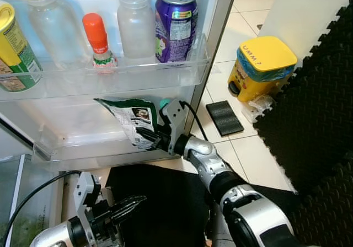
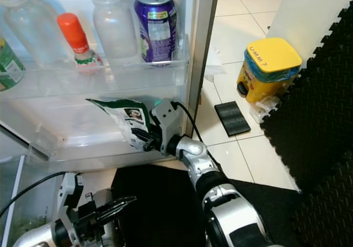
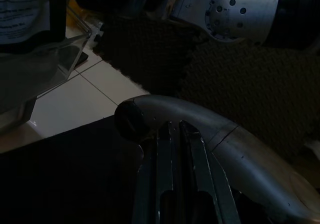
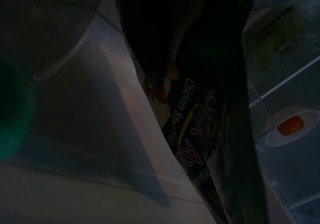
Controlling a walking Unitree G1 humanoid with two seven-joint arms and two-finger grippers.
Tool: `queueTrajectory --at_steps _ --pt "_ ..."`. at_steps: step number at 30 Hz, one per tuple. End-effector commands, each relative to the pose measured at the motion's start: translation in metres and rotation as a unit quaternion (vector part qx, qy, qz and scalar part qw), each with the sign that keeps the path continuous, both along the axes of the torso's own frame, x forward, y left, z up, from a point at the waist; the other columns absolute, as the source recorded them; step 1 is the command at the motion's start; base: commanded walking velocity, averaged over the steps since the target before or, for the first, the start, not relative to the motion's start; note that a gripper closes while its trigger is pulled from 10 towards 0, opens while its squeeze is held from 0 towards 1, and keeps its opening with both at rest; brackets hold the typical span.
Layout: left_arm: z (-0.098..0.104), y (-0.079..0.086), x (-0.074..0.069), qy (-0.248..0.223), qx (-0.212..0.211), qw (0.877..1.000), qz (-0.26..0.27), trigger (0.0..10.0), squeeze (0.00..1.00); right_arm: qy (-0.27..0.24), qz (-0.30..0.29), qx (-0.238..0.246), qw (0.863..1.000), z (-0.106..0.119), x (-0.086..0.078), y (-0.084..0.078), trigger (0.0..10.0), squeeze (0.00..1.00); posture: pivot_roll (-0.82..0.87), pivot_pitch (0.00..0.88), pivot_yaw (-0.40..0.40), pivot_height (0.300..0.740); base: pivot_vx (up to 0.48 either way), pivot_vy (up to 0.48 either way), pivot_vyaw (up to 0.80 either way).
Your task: Restocking fridge
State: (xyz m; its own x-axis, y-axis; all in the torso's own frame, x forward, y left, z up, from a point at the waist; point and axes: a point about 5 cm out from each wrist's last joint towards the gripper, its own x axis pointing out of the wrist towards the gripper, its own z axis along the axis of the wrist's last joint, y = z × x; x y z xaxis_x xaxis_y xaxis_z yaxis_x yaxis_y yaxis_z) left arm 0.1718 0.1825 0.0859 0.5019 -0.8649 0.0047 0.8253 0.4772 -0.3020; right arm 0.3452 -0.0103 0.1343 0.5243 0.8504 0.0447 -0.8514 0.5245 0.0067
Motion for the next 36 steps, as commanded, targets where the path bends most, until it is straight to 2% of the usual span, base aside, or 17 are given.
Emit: queueTrajectory --at_steps 1,7,8,11,21,22,23,26,27,32,33,34,35,36 --pt "-0.001 -0.002 -0.006 0.007 -0.006 1.000 -0.002 10.0 0.00 -0.007 0.069 0.069 0.995 0.024 -0.025 0.070 10.0 0.00 0.18 0.306 -0.067 0.457 0.000 0.000 0.00" --pt "0.000 -0.002 -0.007 0.007 -0.008 1.000 -0.001 10.0 0.00 -0.015 0.034 0.061 0.997 0.027 -0.018 0.066 10.0 0.00 0.18 0.309 -0.070 0.457 0.000 0.000 0.00" --pt "0.000 -0.003 -0.007 0.007 -0.009 1.000 -0.001 10.0 0.00 -0.018 0.027 0.062 0.998 0.028 -0.016 0.065 10.0 0.29 0.18 0.309 -0.070 0.457 0.000 0.000 0.00" --pt "0.000 -0.004 -0.006 0.007 -0.011 1.000 -0.002 10.0 0.00 -0.024 0.015 0.066 0.997 0.032 -0.014 0.063 10.0 0.34 0.18 0.309 -0.070 0.457 0.000 0.000 0.00" --pt "0.000 -0.006 -0.006 0.007 -0.013 1.000 -0.004 10.0 0.00 -0.031 0.005 0.069 0.997 0.035 -0.012 0.062 10.0 0.29 0.18 0.307 -0.070 0.457 0.000 0.000 0.00" --pt "0.000 -0.006 -0.006 0.007 -0.014 1.000 -0.005 10.0 0.00 -0.033 0.004 0.068 0.997 0.036 -0.012 0.062 10.0 0.22 0.18 0.305 -0.071 0.457 0.000 0.000 0.00" --pt "0.000 -0.006 -0.006 0.007 -0.014 1.000 -0.005 10.0 0.00 -0.036 0.002 0.065 0.997 0.036 -0.012 0.062 10.0 0.09 0.18 0.305 -0.071 0.457 0.000 0.000 0.00" --pt "-0.001 -0.007 -0.006 0.007 -0.015 1.000 -0.005 10.0 0.00 -0.038 0.002 0.063 0.997 0.035 -0.012 0.062 10.0 0.05 0.18 0.303 -0.074 0.457 0.000 0.000 0.00" --pt "-0.001 -0.007 -0.006 0.007 -0.015 1.000 -0.006 10.0 0.00 -0.039 0.005 0.059 0.997 0.035 -0.013 0.063 10.0 1.00 0.18 0.303 -0.074 0.457 0.000 0.000 0.00" --pt "-0.001 -0.008 -0.006 0.007 -0.016 1.000 -0.006 10.0 0.00 -0.039 -0.007 0.059 0.997 0.034 -0.012 0.063 10.0 1.00 0.18 0.303 -0.074 0.457 0.000 0.000 0.00" --pt "0.000 -0.008 -0.006 0.007 -0.016 1.000 -0.007 10.0 0.00 -0.035 -0.011 0.064 0.997 0.035 -0.011 0.062 10.0 0.84 0.18 0.303 -0.074 0.457 0.000 0.000 0.00" --pt "0.000 -0.008 -0.006 0.007 -0.016 1.000 -0.007 10.0 0.00 -0.035 -0.011 0.064 0.997 0.035 -0.011 0.062 10.0 0.84 0.18 0.303 -0.074 0.457 0.000 0.000 0.00" --pt "0.000 -0.008 -0.006 0.007 -0.016 1.000 -0.007 10.0 0.00 -0.034 -0.013 0.066 0.997 0.036 -0.011 0.062 10.0 0.35 0.18 0.303 -0.074 0.457 0.000 0.000 0.00" --pt "0.000 -0.008 -0.006 0.006 -0.017 1.000 -0.008 10.0 0.00 -0.033 -0.013 0.068 0.997 0.036 -0.010 0.062 10.0 0.00 0.18 0.303 -0.074 0.457 0.000 0.000 0.00"
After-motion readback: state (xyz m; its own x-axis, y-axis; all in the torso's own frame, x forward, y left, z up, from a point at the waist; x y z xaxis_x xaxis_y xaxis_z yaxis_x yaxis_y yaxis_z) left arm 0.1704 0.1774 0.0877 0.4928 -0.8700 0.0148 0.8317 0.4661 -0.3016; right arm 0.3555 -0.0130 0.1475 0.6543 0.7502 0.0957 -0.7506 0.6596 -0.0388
